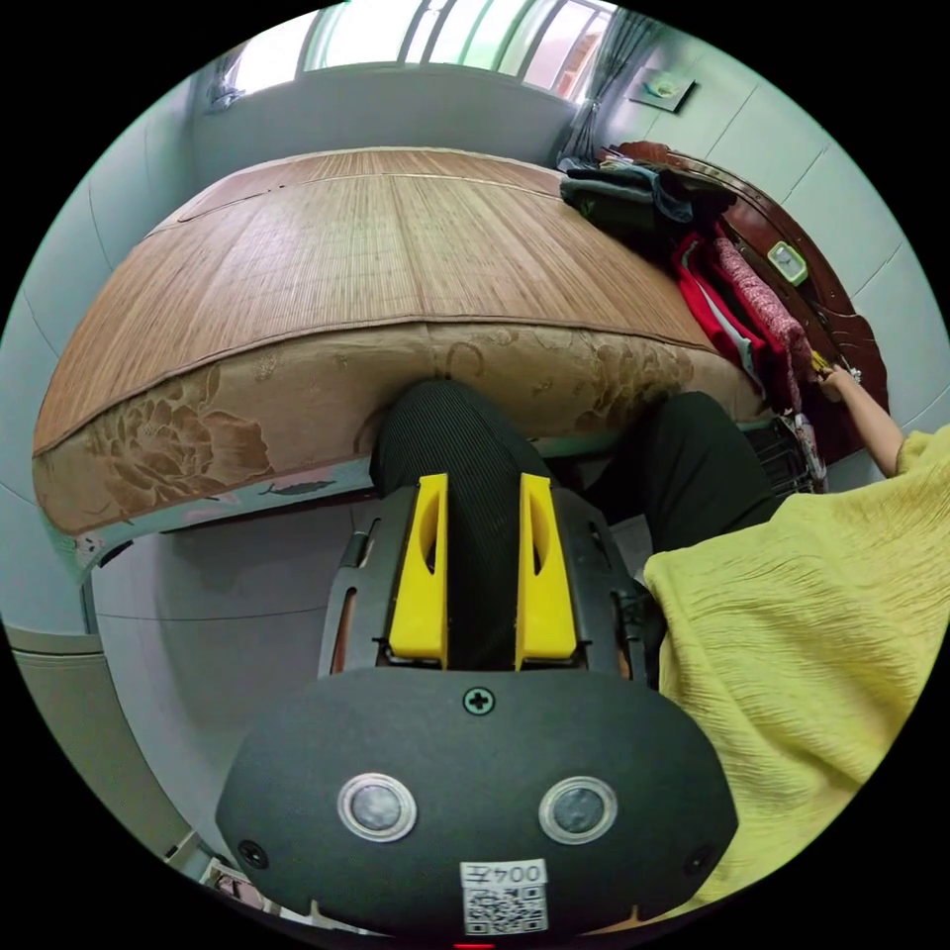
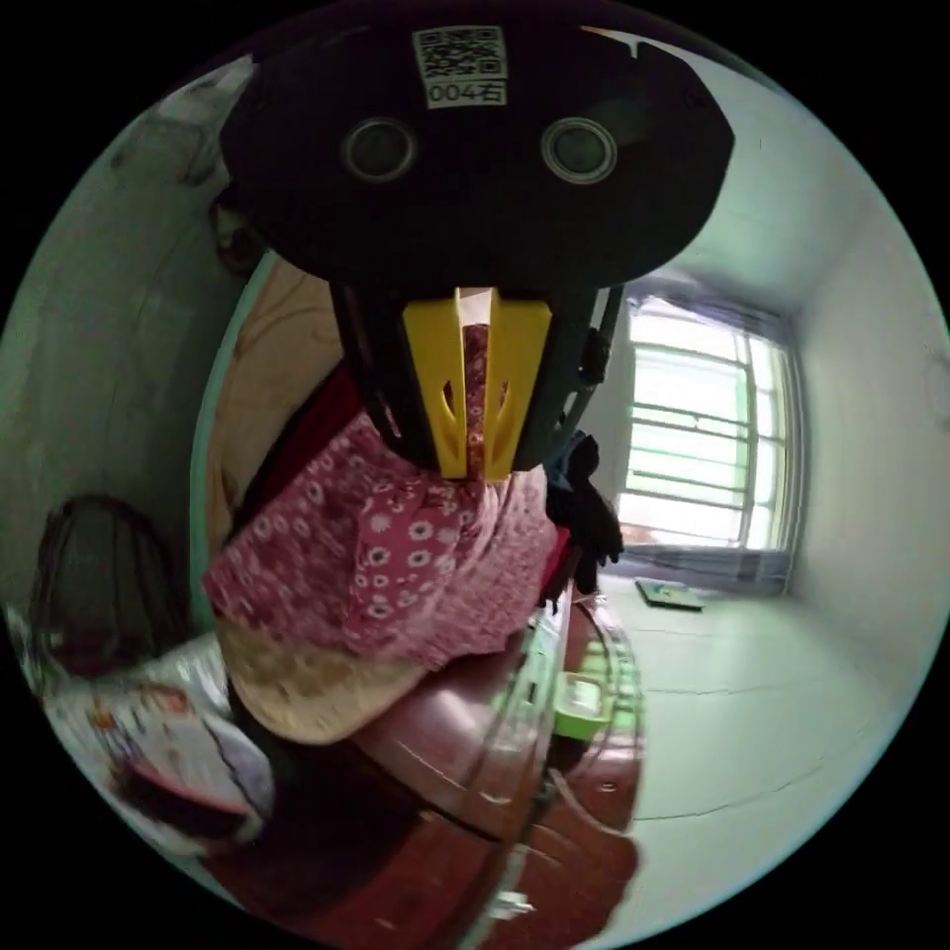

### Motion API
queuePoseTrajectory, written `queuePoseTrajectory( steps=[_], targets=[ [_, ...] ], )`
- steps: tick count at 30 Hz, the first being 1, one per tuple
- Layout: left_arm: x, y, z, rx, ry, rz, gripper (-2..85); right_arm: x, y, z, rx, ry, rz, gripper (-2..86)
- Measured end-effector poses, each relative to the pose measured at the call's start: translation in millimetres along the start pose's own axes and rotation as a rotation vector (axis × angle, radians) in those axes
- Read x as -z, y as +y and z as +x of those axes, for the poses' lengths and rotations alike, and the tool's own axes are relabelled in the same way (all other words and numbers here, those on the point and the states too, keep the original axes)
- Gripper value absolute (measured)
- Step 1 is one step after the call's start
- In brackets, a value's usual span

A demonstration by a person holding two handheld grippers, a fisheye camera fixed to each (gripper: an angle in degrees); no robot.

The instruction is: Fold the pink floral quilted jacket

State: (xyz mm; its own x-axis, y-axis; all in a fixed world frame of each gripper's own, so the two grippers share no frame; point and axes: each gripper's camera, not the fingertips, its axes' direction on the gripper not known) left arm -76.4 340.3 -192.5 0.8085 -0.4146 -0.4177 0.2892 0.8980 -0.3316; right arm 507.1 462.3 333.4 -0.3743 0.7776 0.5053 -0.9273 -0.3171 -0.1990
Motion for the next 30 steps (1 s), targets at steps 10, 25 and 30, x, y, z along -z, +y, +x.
queuePoseTrajectory(
  steps=[10, 25, 30],
  targets=[
    [-26, 4, -24, 0.019, 0.060, 0.031, 9.8, -64, 186, -305, 0.999, -0.194, -0.288, -0.8],
    [-47, 28, -107, 0.170, 0.215, 0.181, 12.5, -249, 648, -411, 1.266, -0.291, -1.140, 8.1],
    [-67, 19, -125, 0.174, 0.274, 0.162, 12.6, -242, 635, -313, 1.125, -0.125, -1.121, 7.7]
  ],
)
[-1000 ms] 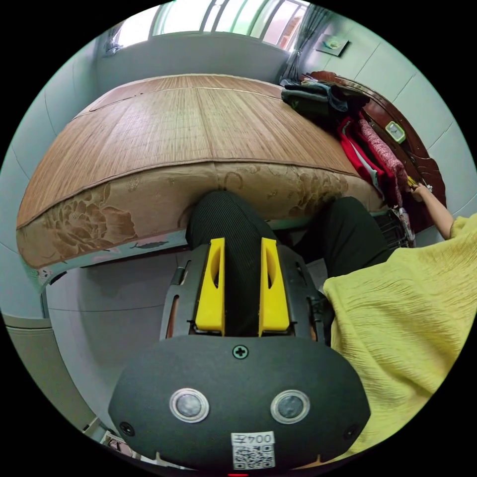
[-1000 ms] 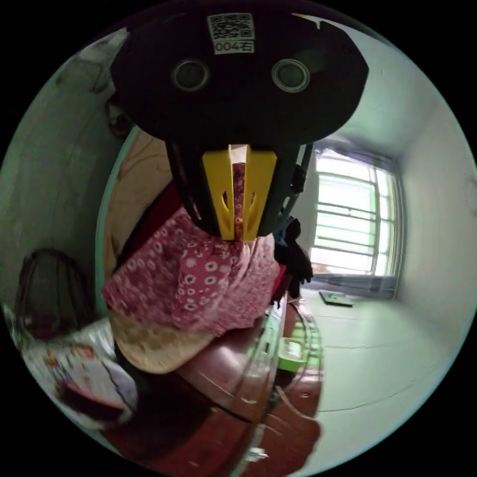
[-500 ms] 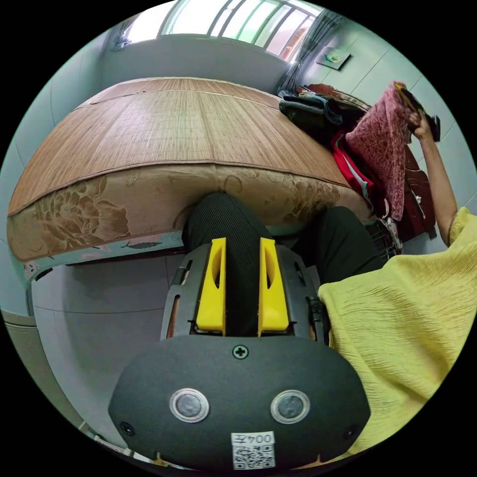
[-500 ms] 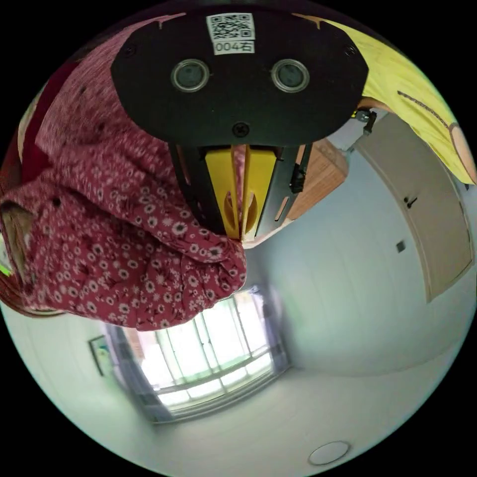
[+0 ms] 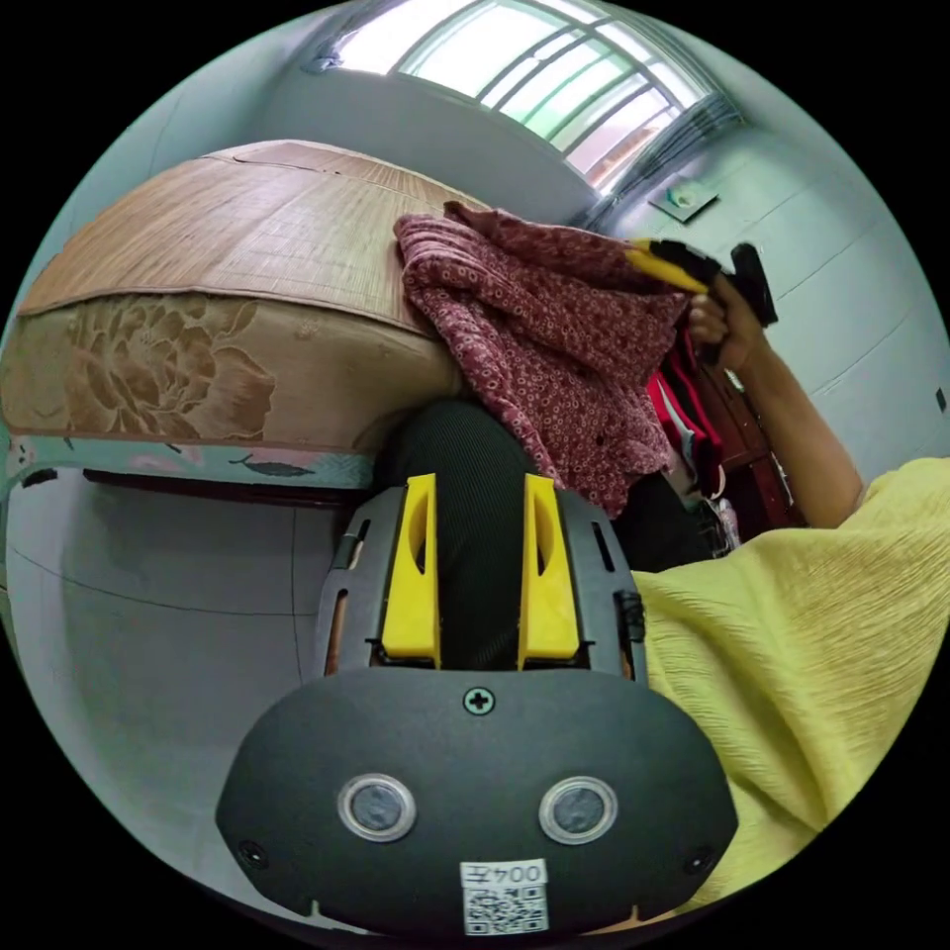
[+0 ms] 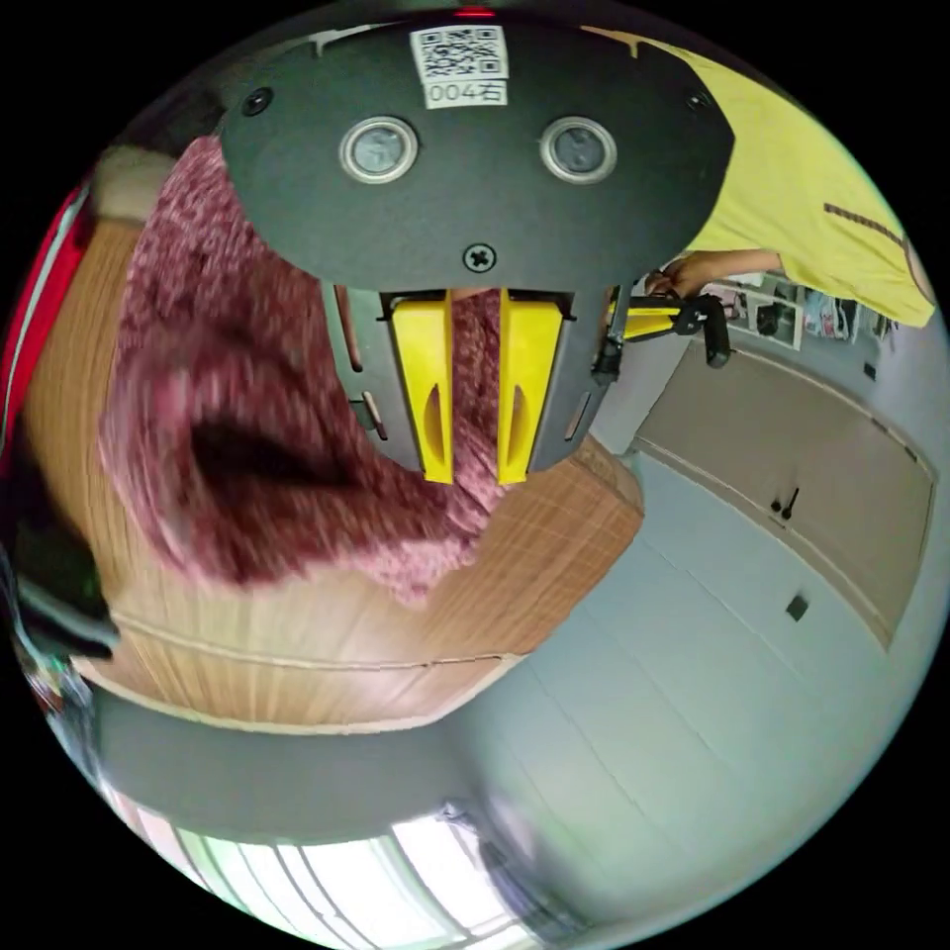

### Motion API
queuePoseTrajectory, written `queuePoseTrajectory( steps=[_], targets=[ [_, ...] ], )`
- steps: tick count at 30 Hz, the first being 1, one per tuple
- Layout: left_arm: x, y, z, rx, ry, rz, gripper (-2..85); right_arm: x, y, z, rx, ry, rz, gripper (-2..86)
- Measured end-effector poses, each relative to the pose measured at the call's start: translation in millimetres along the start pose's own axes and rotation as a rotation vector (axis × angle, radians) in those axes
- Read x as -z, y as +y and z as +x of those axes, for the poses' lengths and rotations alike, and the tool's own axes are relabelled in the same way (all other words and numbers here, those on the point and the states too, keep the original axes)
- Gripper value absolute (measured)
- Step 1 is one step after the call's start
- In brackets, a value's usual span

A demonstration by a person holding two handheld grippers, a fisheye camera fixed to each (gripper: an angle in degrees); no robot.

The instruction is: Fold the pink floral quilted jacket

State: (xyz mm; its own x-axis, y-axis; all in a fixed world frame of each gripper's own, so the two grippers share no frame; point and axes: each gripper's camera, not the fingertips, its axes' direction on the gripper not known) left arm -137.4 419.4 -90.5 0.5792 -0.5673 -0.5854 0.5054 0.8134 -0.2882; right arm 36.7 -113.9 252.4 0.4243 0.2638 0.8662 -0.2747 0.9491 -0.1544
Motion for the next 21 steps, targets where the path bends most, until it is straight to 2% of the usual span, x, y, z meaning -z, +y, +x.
queuePoseTrajectory(
  steps=[5, 11, 14, 18, 21],
  targets=[
    [-43, -38, 1, -0.107, 0.072, -0.136, 12.8, 21, 104, 61, -0.269, 0.109, 0.063, 7.6],
    [-64, -79, -2, -0.140, 0.097, -0.205, 13.2, 66, 182, 85, -0.406, 0.228, 0.182, 8.7],
    [-60, -96, 9, -0.140, 0.138, -0.176, 12.9, 65, 205, 84, -0.436, 0.208, 0.208, 8.4],
    [-83, -109, 30, -0.146, 0.132, -0.235, 13.4, 46, 223, 80, -0.460, 0.184, 0.199, 8.0],
    [-104, -120, 35, -0.105, 0.099, -0.210, 14.7, 42, 226, 78, -0.444, 0.167, 0.187, 7.9]
  ],
)
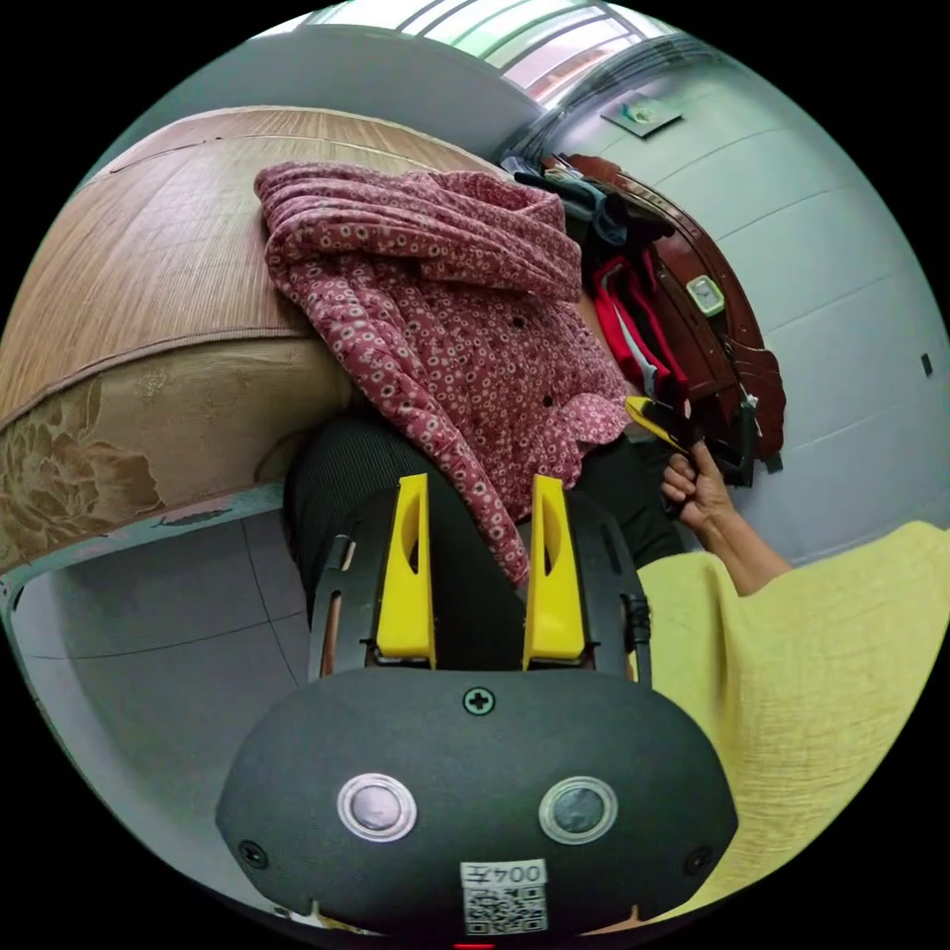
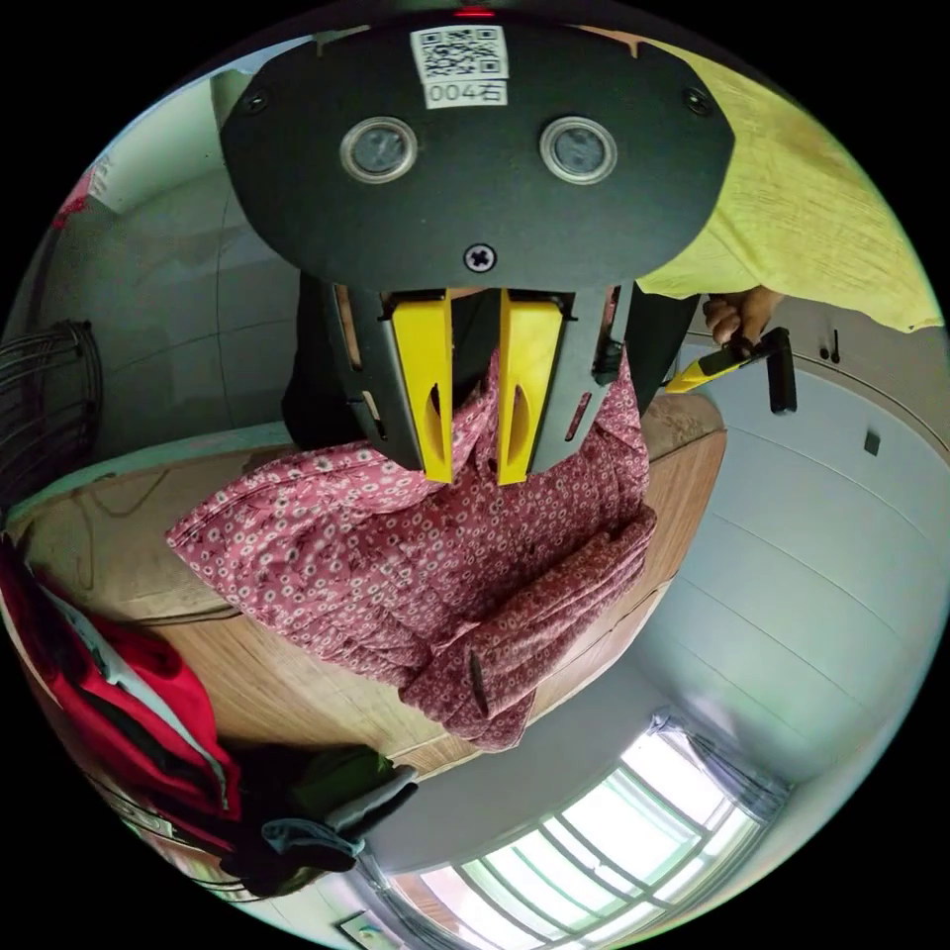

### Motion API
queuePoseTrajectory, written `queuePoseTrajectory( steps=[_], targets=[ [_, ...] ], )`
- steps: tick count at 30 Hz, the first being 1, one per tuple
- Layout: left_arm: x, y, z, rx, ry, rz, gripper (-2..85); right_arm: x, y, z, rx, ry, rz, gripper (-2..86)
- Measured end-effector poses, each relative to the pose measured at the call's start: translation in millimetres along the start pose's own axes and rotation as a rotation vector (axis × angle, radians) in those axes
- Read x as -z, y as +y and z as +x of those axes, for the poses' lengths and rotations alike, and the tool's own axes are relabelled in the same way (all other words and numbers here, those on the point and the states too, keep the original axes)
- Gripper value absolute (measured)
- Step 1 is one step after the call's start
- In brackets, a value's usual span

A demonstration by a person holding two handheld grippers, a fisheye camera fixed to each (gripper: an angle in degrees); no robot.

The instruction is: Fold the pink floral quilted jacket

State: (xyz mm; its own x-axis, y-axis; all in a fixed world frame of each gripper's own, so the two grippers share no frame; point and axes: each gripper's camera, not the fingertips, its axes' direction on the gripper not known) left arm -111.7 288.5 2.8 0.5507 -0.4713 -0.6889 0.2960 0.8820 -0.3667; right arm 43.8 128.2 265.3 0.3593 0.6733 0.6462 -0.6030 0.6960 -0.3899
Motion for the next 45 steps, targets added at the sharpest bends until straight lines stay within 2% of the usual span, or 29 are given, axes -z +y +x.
queuePoseTrajectory(
  steps=[3, 6, 9, 11, 16, 19, 22, 25, 28, 33, 36, 38, 42, 45],
  targets=[
    [-13, -20, -7, 0.059, -0.052, 0.042, 16.3, 9, -5, 7, 0.028, -0.004, -0.006, 8.1],
    [-29, -41, -23, 0.138, -0.066, 0.040, 17.4, 29, -16, 37, -0.043, -0.010, 0.047, 9.4],
    [-45, -62, -38, 0.207, -0.043, 0.027, 17.2, 54, -24, 99, -0.277, -0.059, 0.129, 12.0],
    [-58, -78, -42, 0.228, -0.020, 0.018, 16.2, 66, -16, 155, -0.506, -0.136, 0.199, 13.5],
    [-83, -104, -34, 0.208, -0.084, -0.050, 15.2, 54, -10, 214, -0.659, -0.179, 0.175, 14.7],
    [-94, -115, -38, 0.231, -0.110, -0.069, 13.4, 35, -14, 237, -0.714, -0.281, 0.138, 14.9],
    [-98, -125, -41, 0.254, -0.160, -0.085, 7.9, 29, -29, 239, -0.681, -0.471, 0.167, 7.0],
    [-81, -136, -33, 0.193, -0.107, -0.052, 4.8, 61, -56, 202, -0.569, -0.425, 0.193, 4.1],
    [-27, -148, -20, 0.107, -0.038, 0.036, 3.8, 113, -80, 142, -0.424, -0.440, 0.182, 3.7],
    [69, -164, -10, -0.059, -0.133, 0.066, 3.4, 188, -71, 69, -0.191, -0.293, 0.165, 3.7],
    [76, -155, -40, -0.056, -0.149, 0.018, 3.3, 189, -40, 86, -0.213, -0.205, 0.122, 3.7],
    [43, -133, -82, -0.005, -0.115, -0.045, 3.2, 162, -10, 118, -0.276, -0.121, 0.020, 3.9],
    [-1, -79, -137, 0.106, -0.064, -0.088, 3.5, 122, 35, 163, -0.434, -0.233, -0.108, 4.3],
    [7, -36, -168, 0.195, 0.027, 0.002, 5.9, 131, 51, 180, -0.447, -0.308, -0.109, 4.3]
  ],
)
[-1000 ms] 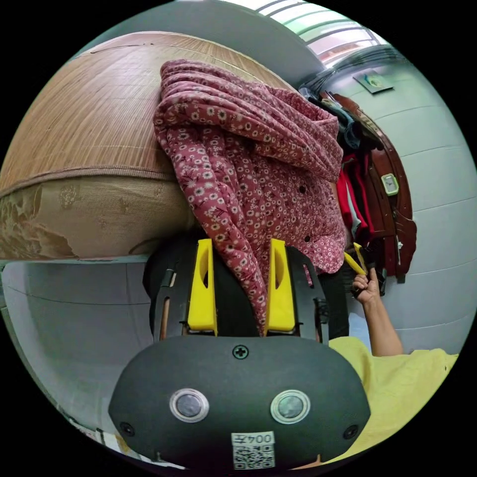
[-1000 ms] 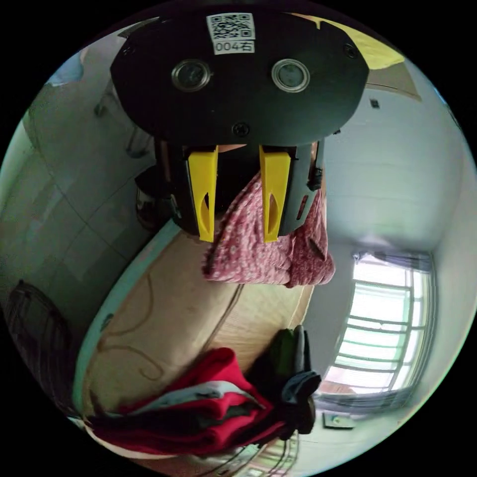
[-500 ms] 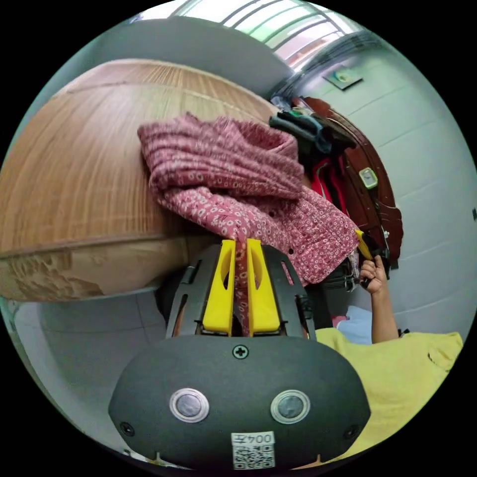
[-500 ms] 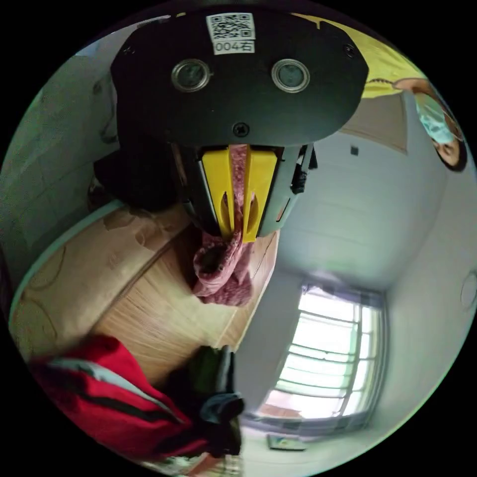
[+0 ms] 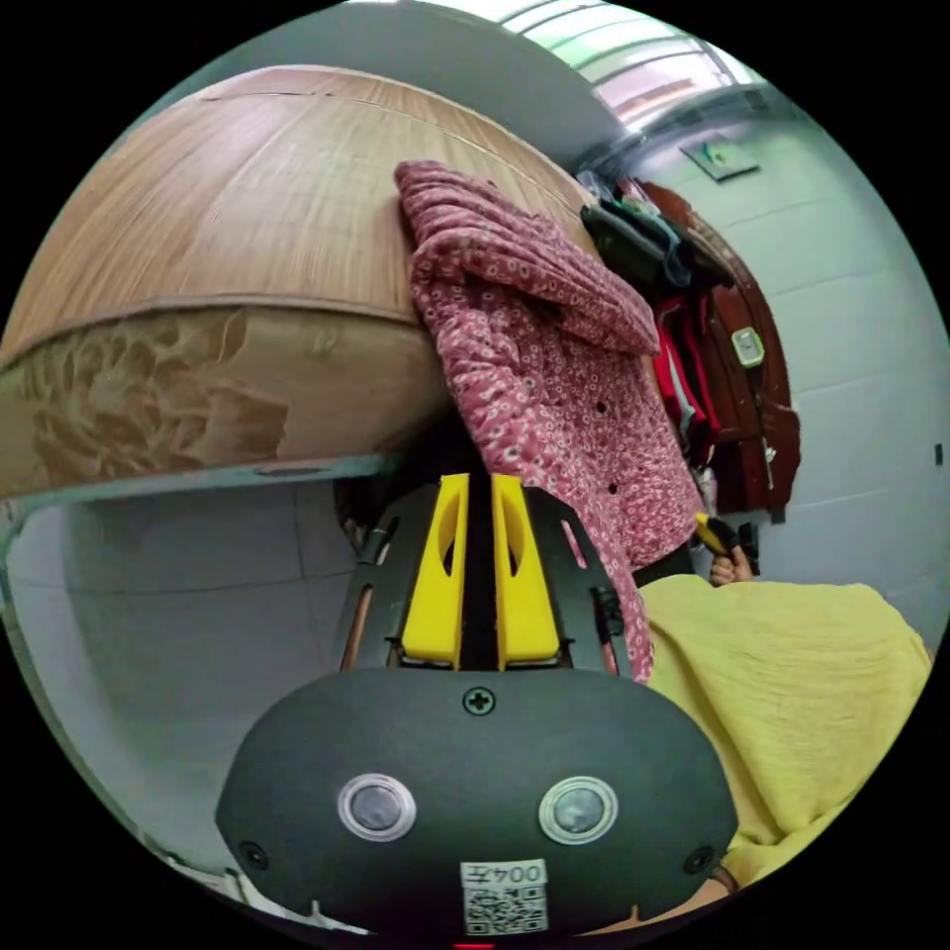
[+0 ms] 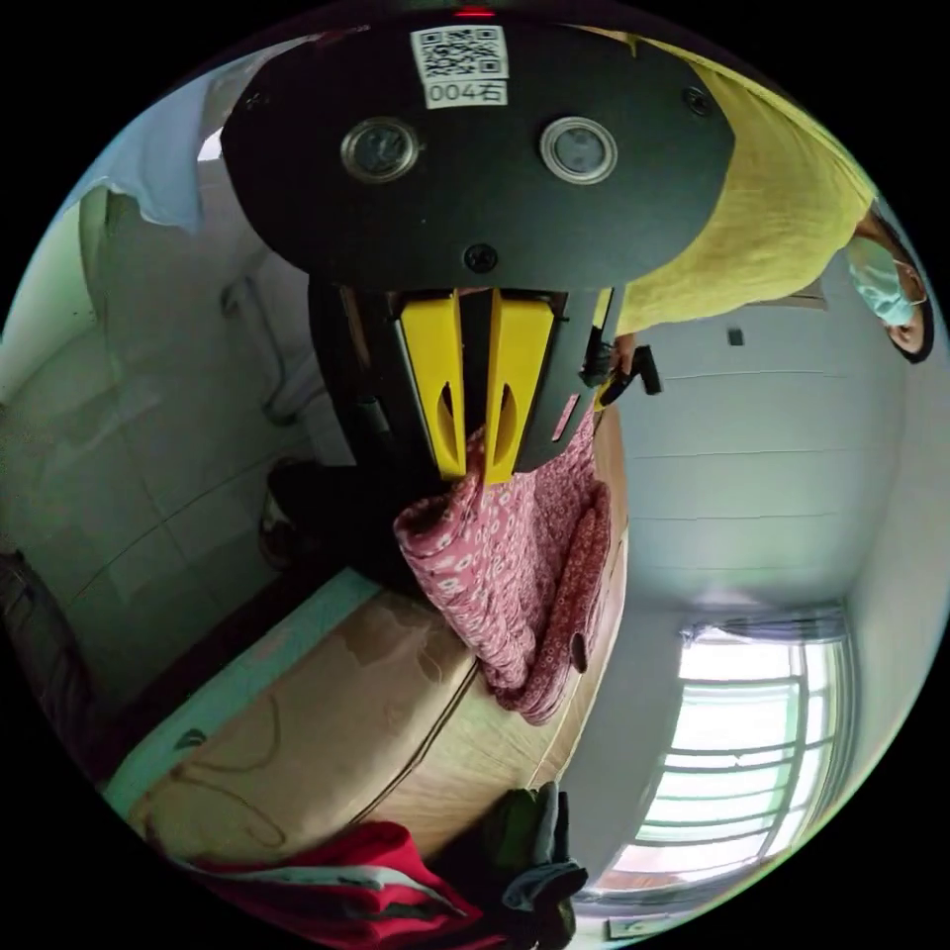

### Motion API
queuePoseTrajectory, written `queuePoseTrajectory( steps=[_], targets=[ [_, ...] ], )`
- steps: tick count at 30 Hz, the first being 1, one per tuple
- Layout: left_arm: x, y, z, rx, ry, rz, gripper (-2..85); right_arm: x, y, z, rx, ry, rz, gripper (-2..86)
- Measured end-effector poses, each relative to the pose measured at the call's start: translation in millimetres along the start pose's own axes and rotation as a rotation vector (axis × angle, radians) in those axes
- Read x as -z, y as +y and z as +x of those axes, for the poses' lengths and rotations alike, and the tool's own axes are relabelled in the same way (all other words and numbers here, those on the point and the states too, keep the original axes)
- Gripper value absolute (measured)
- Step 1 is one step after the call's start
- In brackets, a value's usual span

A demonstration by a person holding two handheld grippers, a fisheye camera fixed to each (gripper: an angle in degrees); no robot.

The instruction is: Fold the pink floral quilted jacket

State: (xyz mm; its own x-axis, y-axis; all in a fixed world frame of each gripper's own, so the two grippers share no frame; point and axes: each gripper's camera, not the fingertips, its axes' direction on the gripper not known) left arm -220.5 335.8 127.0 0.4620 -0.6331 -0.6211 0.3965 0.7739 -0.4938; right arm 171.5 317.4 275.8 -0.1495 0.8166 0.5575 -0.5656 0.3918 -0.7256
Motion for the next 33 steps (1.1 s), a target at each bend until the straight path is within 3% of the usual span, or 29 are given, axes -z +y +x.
queuePoseTrajectory(
  steps=[4, 8, 12, 20, 28, 31, 33],
  targets=[
    [15, 40, -27, 0.086, 0.171, 0.068, 13.6, 47, -15, 15, 0.076, 0.066, 0.031, 8.3],
    [-3, 76, -40, 0.174, 0.327, 0.028, 16.9, 69, -43, 55, 0.003, -0.102, 0.061, 15.6],
    [-19, 98, -39, 0.230, 0.426, 0.026, 18.0, 56, -61, 83, -0.054, -0.213, 0.055, 16.5],
    [-22, 89, -29, 0.219, 0.400, 0.038, 19.0, 22, -89, 107, -0.065, -0.393, -0.036, 16.3],
    [-33, 82, -41, 0.220, 0.383, 0.000, 17.6, 30, -96, 101, 0.011, -0.342, -0.087, 13.9],
    [-34, 85, -51, 0.242, 0.407, 0.014, 17.1, 37, -100, 111, -0.016, -0.277, -0.064, 16.0],
    [-34, 85, -53, 0.237, 0.412, 0.013, 16.8, 38, -104, 123, -0.052, -0.339, -0.048, 17.7]
  ],
)
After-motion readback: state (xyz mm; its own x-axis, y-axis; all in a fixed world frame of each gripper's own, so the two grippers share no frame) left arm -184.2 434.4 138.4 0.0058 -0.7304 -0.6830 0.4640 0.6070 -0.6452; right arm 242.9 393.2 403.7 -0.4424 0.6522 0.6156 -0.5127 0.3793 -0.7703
